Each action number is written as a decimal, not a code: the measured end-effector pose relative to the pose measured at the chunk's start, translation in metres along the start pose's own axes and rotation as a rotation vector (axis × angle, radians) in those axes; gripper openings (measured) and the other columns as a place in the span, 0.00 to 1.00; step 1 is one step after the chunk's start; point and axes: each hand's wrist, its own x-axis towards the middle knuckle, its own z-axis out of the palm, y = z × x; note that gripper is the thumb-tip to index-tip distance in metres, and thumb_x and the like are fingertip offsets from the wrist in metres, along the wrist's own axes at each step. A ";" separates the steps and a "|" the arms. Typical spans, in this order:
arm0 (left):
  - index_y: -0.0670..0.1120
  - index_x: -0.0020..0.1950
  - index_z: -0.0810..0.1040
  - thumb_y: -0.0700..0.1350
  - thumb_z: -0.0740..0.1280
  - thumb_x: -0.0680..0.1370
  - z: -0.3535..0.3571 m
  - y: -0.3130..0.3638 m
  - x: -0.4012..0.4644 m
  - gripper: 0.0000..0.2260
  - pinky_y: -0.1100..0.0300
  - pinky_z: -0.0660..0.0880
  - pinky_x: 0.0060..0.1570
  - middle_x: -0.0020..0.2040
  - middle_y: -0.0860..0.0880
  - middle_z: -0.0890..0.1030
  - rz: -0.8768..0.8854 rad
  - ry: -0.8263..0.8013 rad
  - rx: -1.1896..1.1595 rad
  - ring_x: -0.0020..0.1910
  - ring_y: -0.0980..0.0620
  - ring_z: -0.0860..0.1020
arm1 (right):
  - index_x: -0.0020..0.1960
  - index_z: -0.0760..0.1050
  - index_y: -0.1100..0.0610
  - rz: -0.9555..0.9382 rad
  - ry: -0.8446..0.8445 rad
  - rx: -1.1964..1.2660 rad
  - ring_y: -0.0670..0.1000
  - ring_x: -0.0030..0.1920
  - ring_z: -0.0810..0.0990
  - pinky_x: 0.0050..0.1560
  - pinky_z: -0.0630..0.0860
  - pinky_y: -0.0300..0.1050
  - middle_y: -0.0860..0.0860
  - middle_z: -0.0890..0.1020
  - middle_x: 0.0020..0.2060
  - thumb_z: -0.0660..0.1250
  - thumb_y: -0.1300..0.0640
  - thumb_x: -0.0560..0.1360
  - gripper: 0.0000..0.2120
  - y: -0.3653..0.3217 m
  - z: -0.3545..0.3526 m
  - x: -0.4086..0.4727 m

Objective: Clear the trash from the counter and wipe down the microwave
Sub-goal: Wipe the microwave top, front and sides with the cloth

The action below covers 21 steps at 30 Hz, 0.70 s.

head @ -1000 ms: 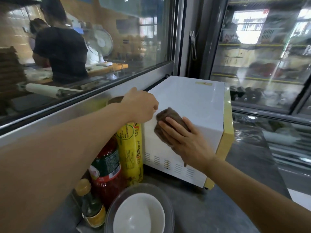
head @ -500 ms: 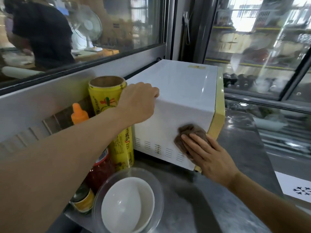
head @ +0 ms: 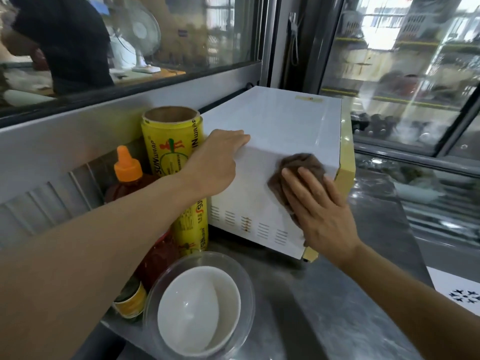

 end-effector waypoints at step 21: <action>0.49 0.66 0.68 0.42 0.59 0.76 -0.036 -0.010 0.006 0.18 0.49 0.60 0.65 0.56 0.49 0.78 0.230 -0.058 0.824 0.60 0.46 0.73 | 0.68 0.72 0.56 -0.331 -0.304 0.082 0.51 0.72 0.61 0.75 0.41 0.50 0.50 0.69 0.70 0.49 0.54 0.74 0.26 -0.069 0.045 -0.001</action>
